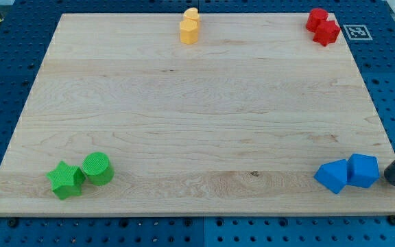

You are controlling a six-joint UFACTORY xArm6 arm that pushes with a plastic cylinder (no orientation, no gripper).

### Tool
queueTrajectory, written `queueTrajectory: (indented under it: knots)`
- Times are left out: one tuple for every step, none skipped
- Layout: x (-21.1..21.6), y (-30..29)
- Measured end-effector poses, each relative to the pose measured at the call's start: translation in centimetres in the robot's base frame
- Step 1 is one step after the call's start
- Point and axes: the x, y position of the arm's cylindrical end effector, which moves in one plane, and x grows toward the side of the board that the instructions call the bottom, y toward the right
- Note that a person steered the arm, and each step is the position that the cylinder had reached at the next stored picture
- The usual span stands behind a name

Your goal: Move the blue blocks towards the bottom center of the board

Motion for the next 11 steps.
queueTrajectory:
  knots:
    - [0.0,-1.2]
    - [0.0,-3.3]
    - [0.0,-5.0]
    - [0.0,-6.4]
    - [0.0,-7.7]
    - [0.0,-8.9]
    - [-0.4,-10.1]
    - [-0.9,-11.0]
    - [-0.9,-11.7]
    - [-0.9,-13.2]
    - [-1.0,-14.7]
